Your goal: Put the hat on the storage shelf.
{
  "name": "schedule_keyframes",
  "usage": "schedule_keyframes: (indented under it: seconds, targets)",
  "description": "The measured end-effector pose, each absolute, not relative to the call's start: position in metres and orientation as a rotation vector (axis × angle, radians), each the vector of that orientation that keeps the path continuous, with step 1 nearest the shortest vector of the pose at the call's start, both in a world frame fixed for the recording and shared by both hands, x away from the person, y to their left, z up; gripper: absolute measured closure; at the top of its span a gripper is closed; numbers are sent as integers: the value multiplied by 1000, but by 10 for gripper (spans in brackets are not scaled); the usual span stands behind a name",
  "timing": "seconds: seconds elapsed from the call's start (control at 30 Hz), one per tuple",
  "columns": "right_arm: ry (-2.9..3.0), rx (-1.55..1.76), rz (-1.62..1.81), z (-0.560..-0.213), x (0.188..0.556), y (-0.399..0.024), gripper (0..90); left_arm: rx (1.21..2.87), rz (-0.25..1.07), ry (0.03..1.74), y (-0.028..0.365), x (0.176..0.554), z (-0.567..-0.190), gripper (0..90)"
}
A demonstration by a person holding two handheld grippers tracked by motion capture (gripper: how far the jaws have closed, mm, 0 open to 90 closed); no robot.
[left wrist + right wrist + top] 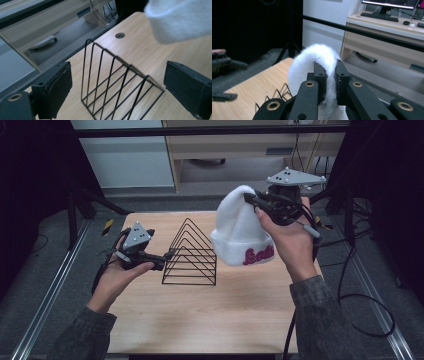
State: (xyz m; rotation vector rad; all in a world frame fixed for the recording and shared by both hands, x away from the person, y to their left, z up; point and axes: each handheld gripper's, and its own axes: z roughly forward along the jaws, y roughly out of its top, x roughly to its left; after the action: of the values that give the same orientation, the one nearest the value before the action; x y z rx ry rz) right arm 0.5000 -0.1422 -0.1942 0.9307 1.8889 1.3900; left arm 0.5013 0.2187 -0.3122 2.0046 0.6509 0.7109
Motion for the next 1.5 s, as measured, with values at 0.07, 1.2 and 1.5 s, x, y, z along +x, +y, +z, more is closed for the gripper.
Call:
schedule_keyframes:
  seconds: [0.07, 1.2, 1.5]
  targets:
    - [1886, 919, 1405, -190, 501, -137, 835, 1992, 682, 651, 215, 501, -311, 86]
    - [1960, 786, 1507, -169, 516, -68, 834, 2065, 468, 543, 172, 535, -321, 173]
    - [1976, 769, 1523, -173, 516, -65, 834, 2069, 442, 538, 167, 535, -322, 605]
